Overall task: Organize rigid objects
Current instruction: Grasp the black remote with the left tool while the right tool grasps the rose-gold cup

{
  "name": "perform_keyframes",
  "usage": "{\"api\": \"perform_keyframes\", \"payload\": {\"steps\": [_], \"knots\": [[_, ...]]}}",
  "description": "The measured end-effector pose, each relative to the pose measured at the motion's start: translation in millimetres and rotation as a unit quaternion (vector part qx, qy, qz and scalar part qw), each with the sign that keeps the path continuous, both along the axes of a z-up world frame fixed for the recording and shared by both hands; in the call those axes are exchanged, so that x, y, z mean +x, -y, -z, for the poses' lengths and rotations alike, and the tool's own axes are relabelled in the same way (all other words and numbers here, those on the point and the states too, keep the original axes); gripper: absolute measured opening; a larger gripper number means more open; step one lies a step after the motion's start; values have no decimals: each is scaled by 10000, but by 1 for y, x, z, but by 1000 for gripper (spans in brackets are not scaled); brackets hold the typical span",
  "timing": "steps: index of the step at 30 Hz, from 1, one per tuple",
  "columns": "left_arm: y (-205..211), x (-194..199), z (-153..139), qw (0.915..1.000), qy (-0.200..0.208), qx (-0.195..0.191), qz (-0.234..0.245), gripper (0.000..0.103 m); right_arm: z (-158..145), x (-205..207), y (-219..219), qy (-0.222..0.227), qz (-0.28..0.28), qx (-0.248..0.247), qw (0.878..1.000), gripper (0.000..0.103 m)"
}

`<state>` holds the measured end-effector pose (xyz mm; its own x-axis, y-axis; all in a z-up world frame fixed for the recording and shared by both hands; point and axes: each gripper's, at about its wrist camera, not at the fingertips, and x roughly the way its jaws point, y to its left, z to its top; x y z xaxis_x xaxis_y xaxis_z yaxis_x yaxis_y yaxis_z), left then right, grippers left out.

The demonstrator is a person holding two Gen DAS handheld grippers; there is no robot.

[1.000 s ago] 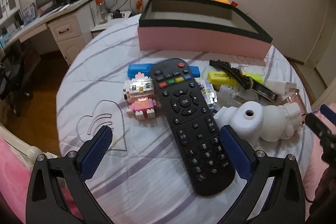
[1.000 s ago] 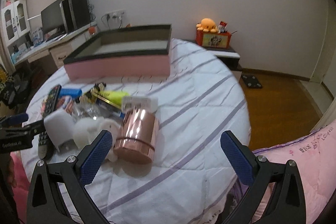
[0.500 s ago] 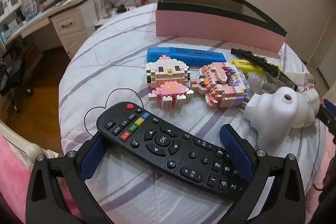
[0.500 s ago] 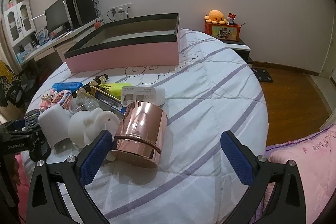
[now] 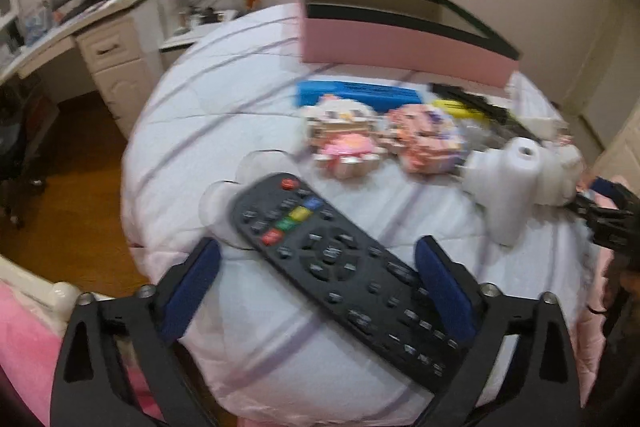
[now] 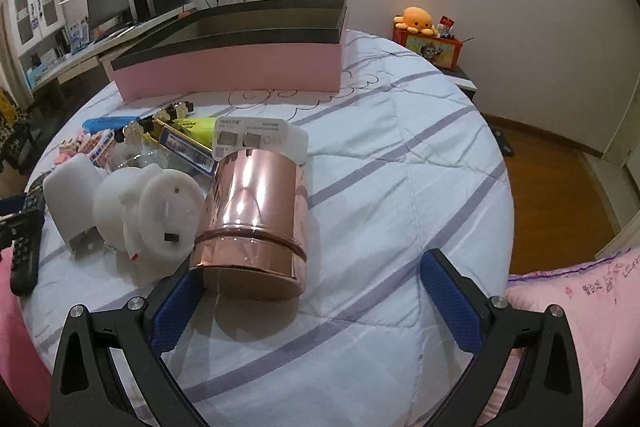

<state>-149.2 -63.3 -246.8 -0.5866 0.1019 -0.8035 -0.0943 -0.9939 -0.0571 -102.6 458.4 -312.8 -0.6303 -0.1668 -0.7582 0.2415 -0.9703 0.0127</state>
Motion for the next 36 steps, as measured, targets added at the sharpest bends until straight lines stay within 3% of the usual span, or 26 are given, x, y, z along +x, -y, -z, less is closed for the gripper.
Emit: {"api": "perform_keyframes", "payload": {"steps": [5,11,13,15,18,20,26,29,31,32,34,35,36], "knots": [[1,3,6,9988,160,-245,-392,99,-5,0,-6,-117,93,-95,9998,103],[-22,16,2,9988,-111,-401,258,65,0,-5,-4,-53,82,-40,9999,103],[-26,10,-1,9984,-166,-297,447,45,1,-5,-4,-77,82,-27,9999,103],[-30,3,-2,9972,-195,-260,677,40,2,-5,-6,-78,77,-43,9999,103],[-41,-6,-4,9929,-275,-541,1025,37,1,-5,-9,-74,46,-131,9999,103],[-40,-11,-5,9919,-269,-497,1134,37,0,-4,-11,-73,29,-226,9997,103],[-23,-12,-2,9978,-214,-42,619,40,-3,-6,-20,-128,-46,-661,9977,103],[-20,-5,0,9983,-229,267,467,59,-3,-9,-20,-119,-87,-711,9974,103],[-22,-2,1,9973,-198,511,498,79,-3,-11,-18,-122,-166,-710,9973,97],[-24,0,1,9972,-192,532,495,81,-4,-13,-17,-123,-206,-713,9972,94],[-27,3,2,9976,-260,467,448,78,-4,-15,-16,-115,-263,-718,9970,90],[-28,4,2,9979,-289,397,428,76,-3,-16,-16,-101,-300,-748,9967,83],[-28,6,2,9982,-330,298,393,67,-3,-17,-16,-84,-307,-749,9967,78]]}}
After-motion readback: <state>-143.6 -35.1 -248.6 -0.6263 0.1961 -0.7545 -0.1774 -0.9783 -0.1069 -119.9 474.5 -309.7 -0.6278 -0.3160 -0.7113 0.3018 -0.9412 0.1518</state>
